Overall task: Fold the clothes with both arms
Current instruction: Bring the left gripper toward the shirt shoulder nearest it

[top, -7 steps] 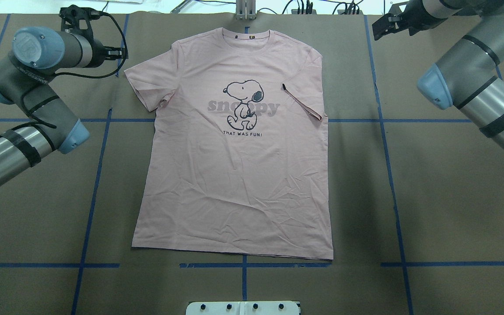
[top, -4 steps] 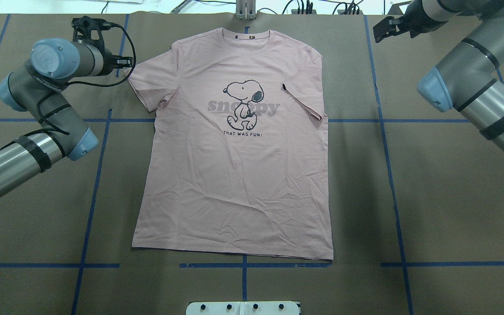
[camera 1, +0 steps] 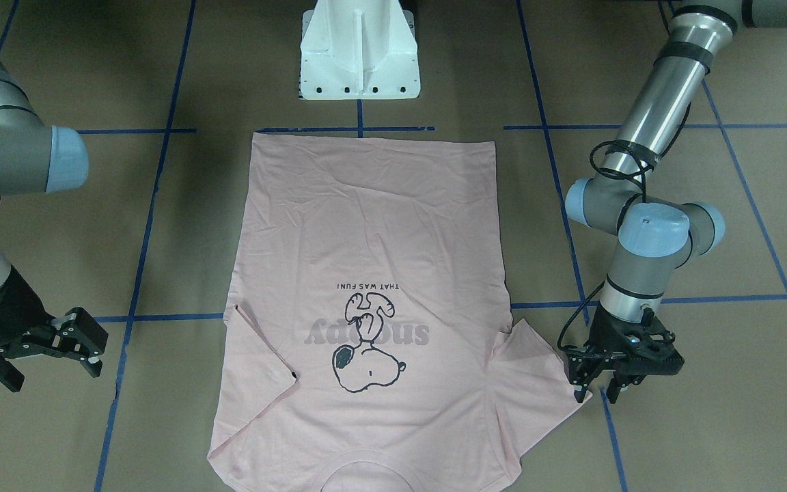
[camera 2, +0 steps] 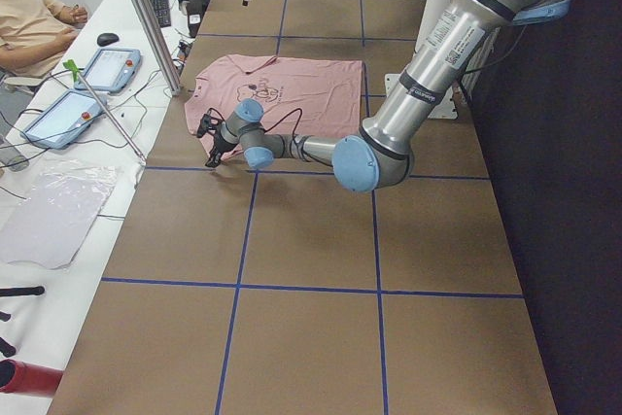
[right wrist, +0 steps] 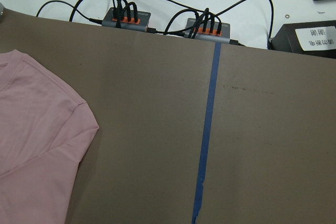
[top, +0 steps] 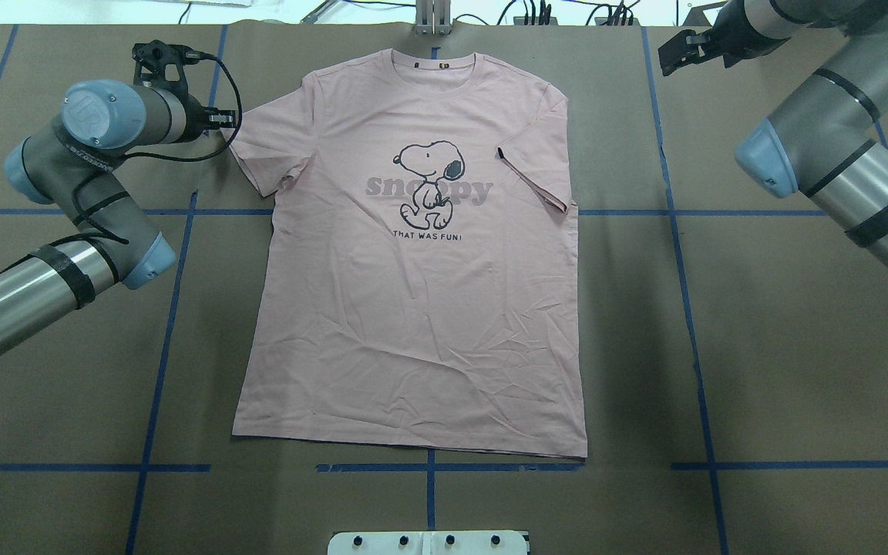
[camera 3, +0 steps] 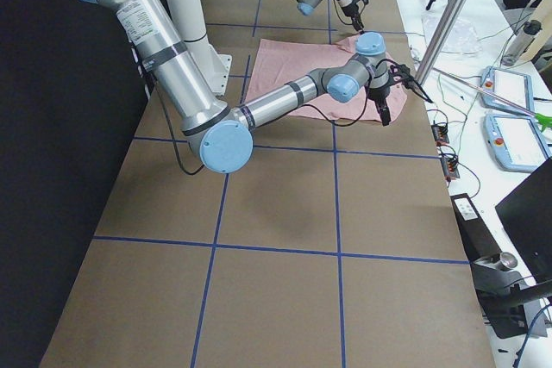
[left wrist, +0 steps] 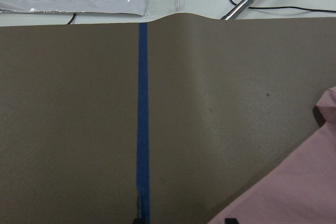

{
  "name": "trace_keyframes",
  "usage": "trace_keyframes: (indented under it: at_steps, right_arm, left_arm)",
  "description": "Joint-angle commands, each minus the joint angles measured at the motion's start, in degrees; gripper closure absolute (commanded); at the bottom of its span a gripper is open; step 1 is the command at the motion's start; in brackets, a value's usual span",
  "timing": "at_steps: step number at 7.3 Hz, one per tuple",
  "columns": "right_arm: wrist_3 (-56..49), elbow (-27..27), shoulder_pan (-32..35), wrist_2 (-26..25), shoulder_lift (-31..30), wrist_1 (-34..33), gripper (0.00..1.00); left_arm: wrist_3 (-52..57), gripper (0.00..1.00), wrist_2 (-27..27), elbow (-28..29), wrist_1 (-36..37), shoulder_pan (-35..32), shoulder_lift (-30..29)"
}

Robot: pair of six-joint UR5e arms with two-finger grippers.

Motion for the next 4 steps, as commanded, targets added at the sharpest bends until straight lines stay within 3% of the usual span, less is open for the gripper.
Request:
trace_keyframes:
  at_steps: [1, 4]
  right_arm:
    - [0.0, -0.1, 0.0, 0.0, 0.0, 0.0, 0.0]
    - [-0.1, -0.2, 0.0, -0.3, -0.1, 0.0, 0.0]
  left_arm:
    - [0.1, 0.5, 0.0, 0.0, -0.1, 0.5, -0.2]
    - [0.2, 0.54, 0.0, 0.0, -0.1, 0.6, -0.2]
